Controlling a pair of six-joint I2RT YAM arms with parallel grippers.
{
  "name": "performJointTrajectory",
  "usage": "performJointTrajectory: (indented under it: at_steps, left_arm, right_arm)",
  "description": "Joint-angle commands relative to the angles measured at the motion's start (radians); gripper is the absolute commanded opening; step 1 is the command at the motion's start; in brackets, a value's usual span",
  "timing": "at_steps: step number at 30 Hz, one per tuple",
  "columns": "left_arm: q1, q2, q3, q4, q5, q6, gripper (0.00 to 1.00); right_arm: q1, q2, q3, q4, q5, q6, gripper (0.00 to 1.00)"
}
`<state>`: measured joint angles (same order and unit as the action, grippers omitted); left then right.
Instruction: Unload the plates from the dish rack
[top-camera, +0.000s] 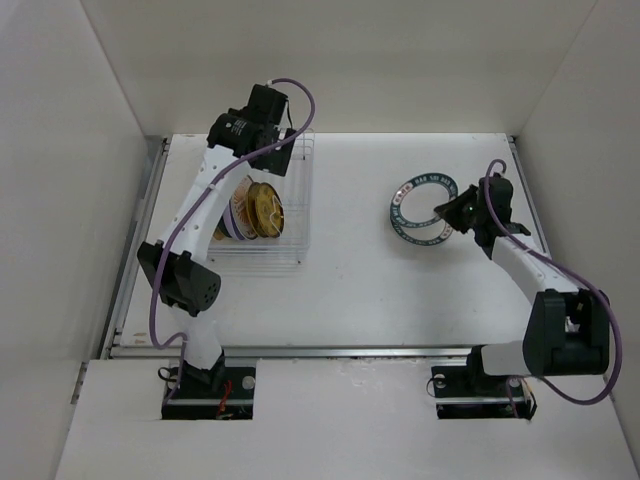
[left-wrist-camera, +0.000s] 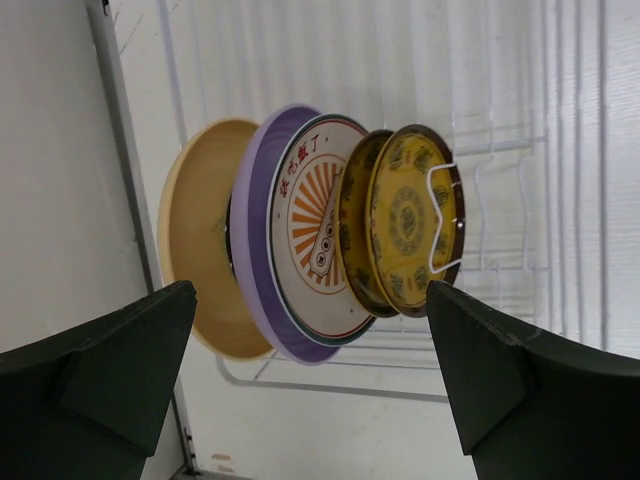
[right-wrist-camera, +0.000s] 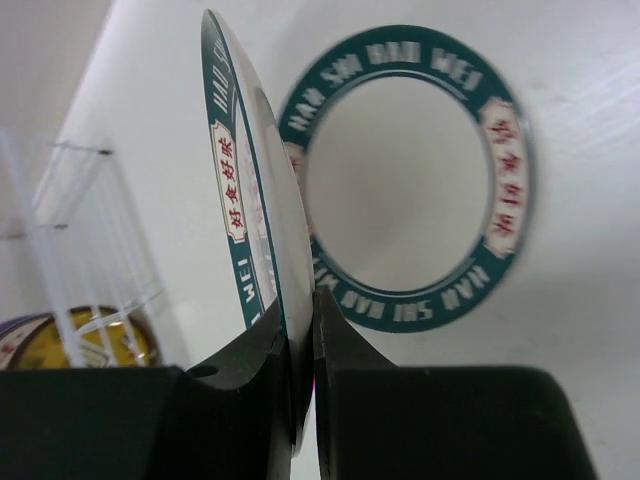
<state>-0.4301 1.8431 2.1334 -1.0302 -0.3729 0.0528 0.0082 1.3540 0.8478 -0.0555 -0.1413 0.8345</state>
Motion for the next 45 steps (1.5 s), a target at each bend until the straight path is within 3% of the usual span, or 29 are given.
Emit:
performJointTrajectory:
  at_steps: [1, 9, 11, 12, 13, 17, 20, 27, 31, 35, 41, 45]
  left_arm:
    - [0.002, -0.019, -0.056, 0.009, -0.109, 0.015, 1.00]
    - [0.002, -0.019, -0.093, 0.018, -0.109, 0.015, 1.00]
    - [0.002, -0.019, -0.102, 0.018, -0.109, 0.015, 1.00]
    - [0.002, -0.019, -0.102, 0.018, -0.109, 0.015, 1.00]
    - [0.002, -0.019, -0.102, 0.018, -0.109, 0.015, 1.00]
    - [0.002, -0.019, -0.102, 0.018, -0.109, 0.015, 1.00]
    - [0.002, -0.019, -0.102, 0.009, -0.100, 0.024, 1.00]
    - [0.002, 0.001, -0.112, -0.002, -0.052, 0.035, 1.00]
    - [0.002, 0.028, -0.112, -0.036, 0.001, 0.053, 1.00]
    - [0.002, 0.062, -0.112, -0.054, 0.060, 0.071, 0.91]
    - [0.002, 0.128, -0.086, -0.094, 0.086, 0.081, 0.48]
    - [0.002, 0.137, -0.095, -0.082, 0.106, 0.081, 0.42]
  right_arm:
    - [-0.011, 0.004, 0.002, -0.050, 0.121, -0.002, 0.00]
    - [-0.030, 0.121, 0.011, -0.083, 0.134, -0.037, 0.10]
    - [-0.030, 0.169, 0.025, -0.093, 0.111, -0.073, 0.28]
    - [-0.030, 0.184, 0.040, -0.104, 0.099, -0.074, 0.28]
    - [-0.039, 0.201, 0.051, -0.113, 0.085, -0.093, 0.36]
    - [-0.039, 0.250, 0.094, -0.171, 0.066, -0.115, 0.52]
    - [-0.039, 0.260, 0.103, -0.190, 0.088, -0.133, 0.59]
    - [-0.039, 0.226, 0.114, -0.242, 0.134, -0.164, 0.68]
    - [-0.039, 0.186, 0.114, -0.242, 0.134, -0.173, 0.68]
    - [-0.039, 0.129, 0.123, -0.251, 0.134, -0.186, 0.68]
    - [-0.002, 0.056, 0.157, -0.296, 0.192, -0.248, 0.68]
    - [-0.002, 0.031, 0.157, -0.296, 0.203, -0.258, 0.68]
